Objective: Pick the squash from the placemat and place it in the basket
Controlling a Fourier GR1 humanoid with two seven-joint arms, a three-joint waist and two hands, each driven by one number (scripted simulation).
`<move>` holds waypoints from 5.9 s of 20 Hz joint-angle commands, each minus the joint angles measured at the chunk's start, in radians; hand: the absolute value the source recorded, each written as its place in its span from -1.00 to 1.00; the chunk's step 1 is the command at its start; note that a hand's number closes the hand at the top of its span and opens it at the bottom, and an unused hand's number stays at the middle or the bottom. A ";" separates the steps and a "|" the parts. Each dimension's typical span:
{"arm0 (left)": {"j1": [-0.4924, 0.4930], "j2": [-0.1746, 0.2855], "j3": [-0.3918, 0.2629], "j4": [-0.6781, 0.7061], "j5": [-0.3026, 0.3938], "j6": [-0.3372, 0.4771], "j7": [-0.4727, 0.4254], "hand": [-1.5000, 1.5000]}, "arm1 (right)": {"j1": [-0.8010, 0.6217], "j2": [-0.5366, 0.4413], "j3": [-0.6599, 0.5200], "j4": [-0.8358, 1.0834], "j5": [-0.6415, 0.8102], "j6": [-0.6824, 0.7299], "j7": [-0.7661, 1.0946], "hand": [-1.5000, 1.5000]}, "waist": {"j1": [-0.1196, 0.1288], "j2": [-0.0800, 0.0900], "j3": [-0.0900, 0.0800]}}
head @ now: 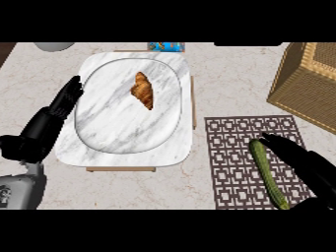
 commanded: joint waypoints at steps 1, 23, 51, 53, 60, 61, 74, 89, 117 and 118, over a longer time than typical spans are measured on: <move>-0.045 0.000 0.027 0.095 -0.014 -0.012 -0.056 0.00 | -0.070 0.027 -0.008 0.016 0.015 0.049 0.050 -1.00 | 0.000 0.001 0.000; 0.017 -0.038 0.025 -0.001 -0.026 -0.037 -0.012 0.00 | -0.127 0.067 0.092 0.345 0.242 -0.070 -0.049 1.00 | 0.003 0.000 0.000; -0.010 -0.027 0.048 -0.038 -0.004 -0.061 0.054 0.00 | -0.309 0.366 0.119 0.087 0.019 -0.402 0.697 1.00 | 0.009 -0.004 0.001; 0.036 -0.042 0.034 -0.008 -0.033 -0.047 -0.009 0.00 | -0.326 0.366 0.131 -0.021 -0.027 -0.466 0.702 1.00 | 0.001 -0.006 0.000; 0.014 -0.029 0.055 -0.022 -0.008 -0.062 0.008 0.00 | -0.332 0.367 0.216 -0.350 0.003 -0.470 0.951 1.00 | -0.004 -0.004 -0.001; 0.013 -0.033 0.045 -0.051 -0.031 -0.041 0.028 0.00 | -0.328 0.367 0.201 -0.388 0.017 -0.465 0.965 1.00 | -0.004 -0.004 -0.001; 0.013 -0.082 -0.002 -0.010 -0.084 -0.010 -0.012 0.00 | -0.752 0.221 -0.148 -0.143 0.033 -0.335 1.093 1.00 | 0.011 0.002 0.000; -0.010 -0.020 0.053 -0.031 -0.019 -0.082 0.029 0.00 | -0.931 -0.001 -0.420 0.362 0.009 -0.635 0.871 1.00 | 0.015 0.004 0.000; 0.015 -0.060 0.029 -0.086 -0.044 -0.051 0.051 0.00 | -0.951 -0.232 -0.684 1.111 -0.310 -0.989 0.174 -1.00 | 0.022 0.006 0.001; -0.002 -0.055 0.034 0.018 -0.066 -0.052 -0.031 0.00 | -0.956 -0.246 -0.677 1.136 -0.319 -0.980 0.149 -1.00 | 0.016 0.007 0.001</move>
